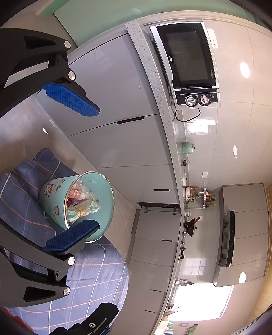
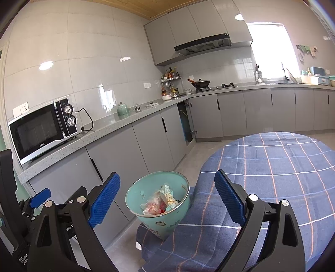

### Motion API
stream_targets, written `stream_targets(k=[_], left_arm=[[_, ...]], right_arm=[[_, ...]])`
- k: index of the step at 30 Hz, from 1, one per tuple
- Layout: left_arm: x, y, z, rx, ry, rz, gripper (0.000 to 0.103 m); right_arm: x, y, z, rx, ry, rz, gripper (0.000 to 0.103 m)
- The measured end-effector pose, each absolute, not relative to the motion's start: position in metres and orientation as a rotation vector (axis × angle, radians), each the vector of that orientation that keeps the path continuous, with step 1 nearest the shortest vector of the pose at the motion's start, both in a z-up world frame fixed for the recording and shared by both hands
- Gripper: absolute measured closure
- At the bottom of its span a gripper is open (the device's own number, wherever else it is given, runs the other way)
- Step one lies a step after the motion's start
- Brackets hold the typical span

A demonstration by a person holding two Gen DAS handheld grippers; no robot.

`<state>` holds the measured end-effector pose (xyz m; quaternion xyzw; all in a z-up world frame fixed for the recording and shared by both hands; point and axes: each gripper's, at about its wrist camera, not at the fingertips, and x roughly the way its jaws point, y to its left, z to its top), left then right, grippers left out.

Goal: Collect trash

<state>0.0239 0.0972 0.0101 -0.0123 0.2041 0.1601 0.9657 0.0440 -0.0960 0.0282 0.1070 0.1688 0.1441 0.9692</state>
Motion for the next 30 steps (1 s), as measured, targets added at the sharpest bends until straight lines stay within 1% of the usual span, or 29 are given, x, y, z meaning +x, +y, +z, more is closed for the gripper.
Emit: stream_targets(k=[30], left_arm=[[0.0232,0.0964,0.0106,-0.03,0.409,0.323,0.006]], right_arm=[[0.0432,-0.0935,0.0317,0.226,0.344,0.289,0.011]])
